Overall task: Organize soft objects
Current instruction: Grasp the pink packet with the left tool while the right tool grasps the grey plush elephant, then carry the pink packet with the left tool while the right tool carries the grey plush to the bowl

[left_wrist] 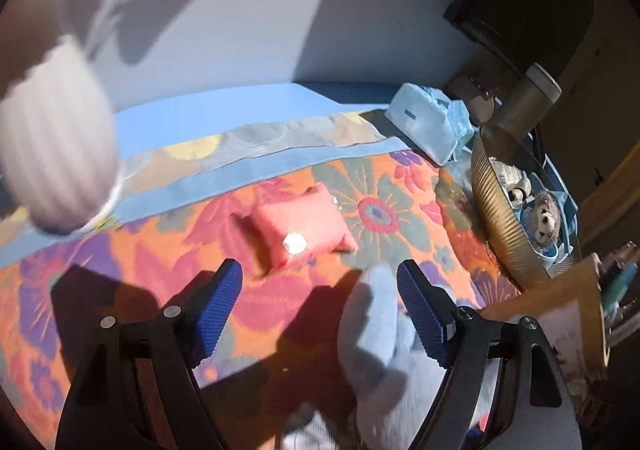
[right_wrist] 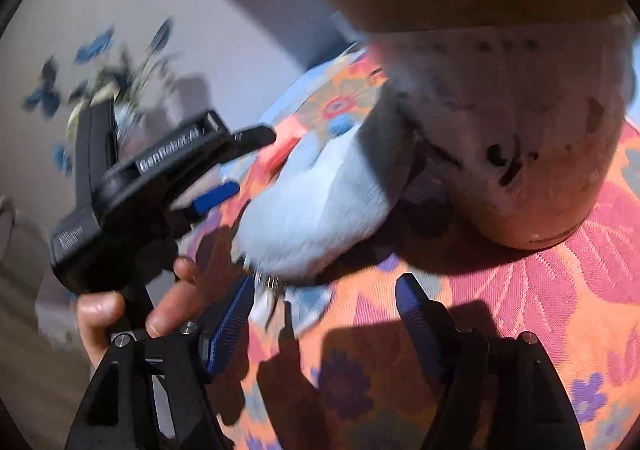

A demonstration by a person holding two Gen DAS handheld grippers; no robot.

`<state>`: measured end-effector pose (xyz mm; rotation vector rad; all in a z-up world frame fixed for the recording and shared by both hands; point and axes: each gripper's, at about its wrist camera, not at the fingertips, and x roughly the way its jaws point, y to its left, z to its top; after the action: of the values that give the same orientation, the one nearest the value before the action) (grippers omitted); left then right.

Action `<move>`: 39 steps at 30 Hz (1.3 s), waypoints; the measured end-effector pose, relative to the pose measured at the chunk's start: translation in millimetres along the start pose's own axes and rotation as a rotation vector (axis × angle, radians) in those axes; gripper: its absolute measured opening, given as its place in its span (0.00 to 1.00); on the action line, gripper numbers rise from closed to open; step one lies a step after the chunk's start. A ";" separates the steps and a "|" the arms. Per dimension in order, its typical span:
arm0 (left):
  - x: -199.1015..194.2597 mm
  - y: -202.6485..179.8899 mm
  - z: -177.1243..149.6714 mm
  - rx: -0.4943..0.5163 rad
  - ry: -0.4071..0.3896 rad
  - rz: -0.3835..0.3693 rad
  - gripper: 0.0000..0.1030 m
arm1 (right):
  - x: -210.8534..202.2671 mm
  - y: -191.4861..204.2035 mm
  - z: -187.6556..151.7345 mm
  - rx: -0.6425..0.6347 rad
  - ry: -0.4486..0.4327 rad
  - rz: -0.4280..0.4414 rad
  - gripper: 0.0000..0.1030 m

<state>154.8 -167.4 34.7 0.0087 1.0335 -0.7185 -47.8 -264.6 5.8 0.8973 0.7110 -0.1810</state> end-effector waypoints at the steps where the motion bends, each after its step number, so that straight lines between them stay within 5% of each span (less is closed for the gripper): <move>1: 5.3 -1.7 2.9 0.014 0.011 -0.004 0.76 | 0.5 0.8 0.5 0.019 -0.019 -0.010 0.70; 8: 31.7 -2.4 17.1 0.058 0.030 0.000 0.76 | 13.5 16.1 2.9 0.148 -0.120 -0.038 0.84; 10: 32.7 -1.4 17.1 0.072 0.020 0.015 0.69 | 16.6 18.1 3.2 0.176 -0.149 -0.049 0.88; 12: 33.7 -2.1 15.7 0.110 0.011 0.046 0.51 | 21.1 23.7 4.8 0.177 -0.188 -0.067 0.90; 17: 27.1 9.0 13.0 0.102 -0.037 0.022 0.46 | 36.2 38.3 12.2 0.132 -0.205 -0.107 0.89; 20: 18.2 20.6 12.5 0.068 -0.056 0.016 0.46 | 47.8 50.5 19.1 0.008 -0.155 -0.179 0.64; 26: -15.2 30.7 0.7 0.019 -0.097 0.000 0.46 | 36.6 48.0 15.4 -0.128 -0.068 -0.136 0.62; 35: -78.3 38.8 -39.7 -0.036 -0.155 0.039 0.46 | 2.6 69.2 -23.3 -0.505 0.225 0.239 0.62; 39: -109.9 42.6 -67.4 -0.086 -0.185 0.075 0.46 | -6.1 61.7 -36.9 -0.654 0.367 0.275 0.62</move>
<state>91.9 -52.8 71.4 -0.0912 0.8815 -0.5948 -44.2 -198.6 34.6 0.3872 0.9023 0.4535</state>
